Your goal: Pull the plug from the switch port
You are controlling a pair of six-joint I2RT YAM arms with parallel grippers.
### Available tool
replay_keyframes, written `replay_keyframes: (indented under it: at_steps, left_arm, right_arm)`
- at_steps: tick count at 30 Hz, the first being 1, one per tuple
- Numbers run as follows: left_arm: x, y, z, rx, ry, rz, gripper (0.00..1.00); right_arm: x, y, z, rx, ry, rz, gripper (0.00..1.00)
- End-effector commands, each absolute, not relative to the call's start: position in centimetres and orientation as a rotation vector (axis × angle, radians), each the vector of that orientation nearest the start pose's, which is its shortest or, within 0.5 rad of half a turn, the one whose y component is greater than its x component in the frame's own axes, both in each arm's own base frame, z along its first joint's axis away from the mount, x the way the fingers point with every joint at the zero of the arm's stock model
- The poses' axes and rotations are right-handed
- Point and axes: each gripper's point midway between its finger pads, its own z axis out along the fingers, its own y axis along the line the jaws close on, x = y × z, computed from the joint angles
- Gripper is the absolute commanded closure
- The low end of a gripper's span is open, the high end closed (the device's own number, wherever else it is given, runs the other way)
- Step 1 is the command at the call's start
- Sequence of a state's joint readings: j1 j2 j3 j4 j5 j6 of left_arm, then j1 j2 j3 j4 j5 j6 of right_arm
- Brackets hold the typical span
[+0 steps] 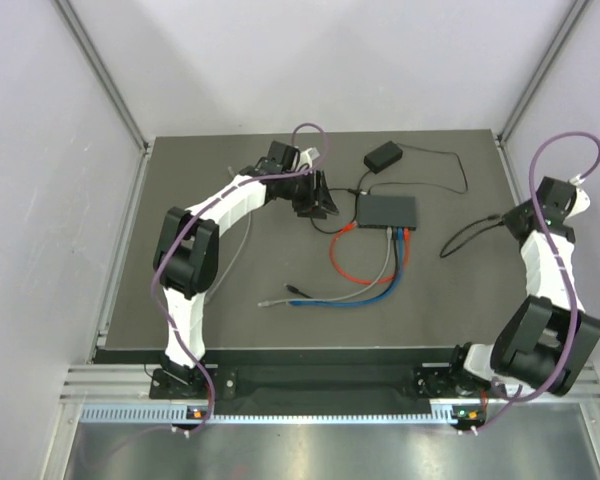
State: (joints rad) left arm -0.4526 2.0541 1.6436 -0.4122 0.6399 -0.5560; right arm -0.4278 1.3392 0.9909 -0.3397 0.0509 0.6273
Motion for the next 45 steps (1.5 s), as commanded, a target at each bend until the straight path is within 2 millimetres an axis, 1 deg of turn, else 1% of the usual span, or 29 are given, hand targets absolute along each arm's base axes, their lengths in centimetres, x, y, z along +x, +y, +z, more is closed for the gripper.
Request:
replay_keyframes:
  at_steps: [1, 6, 7, 8, 10, 11, 12, 13, 14, 15, 18, 19, 20, 21, 22, 23, 24, 26, 28, 29, 32, 34, 36, 39, 40, 41, 43, 44, 45]
  left_arm:
    - [39.9, -33.6, 13.9, 0.221, 2.495, -1.255, 0.46]
    - [39.6, -33.5, 13.2, 0.207, 2.517, -1.265, 0.46]
    - [39.5, -33.6, 13.2, 0.21, 2.514, -1.266, 0.46]
    - [39.5, -33.5, 13.3, 0.207, 2.512, -1.266, 0.46]
    - [39.4, -33.4, 13.1, 0.206, 2.514, -1.266, 0.46]
    - [39.3, -33.5, 12.9, 0.207, 2.518, -1.27, 0.46]
    - [39.3, -33.4, 12.7, 0.207, 2.521, -1.268, 0.46]
    - [39.3, -33.4, 12.6, 0.206, 2.525, -1.267, 0.46]
    - [39.3, -33.4, 12.6, 0.204, 2.525, -1.268, 0.46]
    - [39.2, -33.4, 12.6, 0.21, 2.523, -1.267, 0.46]
    - [39.3, -33.5, 12.7, 0.217, 2.516, -1.265, 0.46]
    - [39.4, -33.5, 12.7, 0.219, 2.515, -1.264, 0.46]
    - [39.4, -33.6, 12.7, 0.22, 2.515, -1.267, 0.46]
    - [39.4, -33.7, 12.8, 0.223, 2.513, -1.273, 0.46]
    - [39.4, -33.9, 12.7, 0.229, 2.513, -1.278, 0.46]
    - [39.4, -34.0, 12.6, 0.234, 2.514, -1.281, 0.46]
    - [39.4, -34.5, 12.8, 0.248, 2.508, -1.287, 0.46]
    - [39.3, -35.0, 12.8, 0.262, 2.504, -1.315, 0.46]
    - [39.4, -35.7, 13.1, 0.274, 2.484, -1.336, 0.46]
    - [39.6, -35.8, 13.0, 0.269, 2.484, -1.339, 0.46]
    - [40.1, -36.5, 13.4, 0.273, 2.456, -1.366, 0.46]
    - [40.4, -37.4, 13.9, 0.281, 2.433, -1.377, 0.46]
    - [40.6, -38.5, 14.2, 0.278, 2.417, -1.399, 0.46]
    - [41.6, -40.5, 15.2, 0.28, 2.346, -1.455, 0.45]
    - [42.1, -41.1, 15.5, 0.287, 2.316, -1.464, 0.45]
    - [42.8, -42.1, 15.4, 0.277, 2.299, -1.473, 0.45]
    - [44.2, -42.8, 14.6, 0.241, 2.284, -1.444, 0.45]
    - [44.8, -43.9, 14.4, 0.257, 2.24, -1.453, 0.45]
    - [45.6, -44.4, 14.3, 0.242, 2.204, -1.439, 0.45]
  right_arm:
    - [32.5, -14.9, 16.9, 1.1, 1.936, -0.076, 0.77]
    - [29.3, -15.1, 14.5, 1.125, 2.059, -0.229, 0.66]
    - [28.5, -15.7, 14.0, 1.155, 2.076, -0.289, 0.63]
    - [27.1, -15.5, 13.2, 1.181, 2.133, -0.325, 0.62]
    - [26.4, -15.4, 13.2, 1.165, 2.167, -0.35, 0.58]
    - [25.3, -15.2, 12.9, 1.184, 2.206, -0.381, 0.56]
    - [24.6, -15.2, 12.9, 1.207, 2.215, -0.411, 0.53]
    - [23.9, -15.6, 13.4, 1.235, 2.208, -0.457, 0.39]
    - [23.2, -15.7, 13.4, 1.249, 2.224, -0.488, 0.34]
    - [21.8, -15.3, 13.2, 1.266, 2.28, -0.526, 0.33]
    - [21.9, -15.1, 14.5, 1.197, 2.317, -0.544, 0.32]
    - [22.0, -15.2, 15.5, 1.172, 2.316, -0.576, 0.31]
    - [23.0, -14.5, 16.1, 1.117, 2.323, -0.553, 0.3]
    - [24.5, -14.0, 17.3, 1.069, 2.315, -0.512, 0.3]
    - [26.5, -12.7, 18.0, 0.975, 2.322, -0.418, 0.33]
    - [28.5, -10.4, 18.6, 0.852, 2.332, -0.332, 0.33]
    - [30.3, -8.8, 19.1, 0.771, 2.325, -0.243, 0.34]
    - [34.0, -4.0, 19.6, 0.628, 2.333, 0.009, 0.36]
    - [36.1, -0.3, 18.5, 0.572, 2.375, 0.212, 0.38]
    - [37.4, 1.4, 18.6, 0.515, 2.356, 0.27, 0.39]
    - [39.0, 5.1, 16.9, 0.438, 2.363, 0.455, 0.43]
    - [40.2, 6.4, 15.6, 0.417, 2.34, 0.559, 0.46]
    - [40.8, 7.4, 13.7, 0.385, 2.33, 0.628, 0.5]
    - [40.9, 8.5, 11.3, 0.346, 2.348, 0.709, 0.63]
    - [41.0, 8.9, 11.1, 0.328, 2.343, 0.739, 0.69]
    - [40.7, 9.1, 10.0, 0.329, 2.361, 0.755, 0.71]
    - [41.0, 9.5, 9.7, 0.313, 2.337, 0.794, 0.7]
    - [41.0, 9.7, 9.4, 0.309, 2.335, 0.808, 0.68]
    - [40.7, 9.6, 8.5, 0.322, 2.349, 0.81, 0.68]
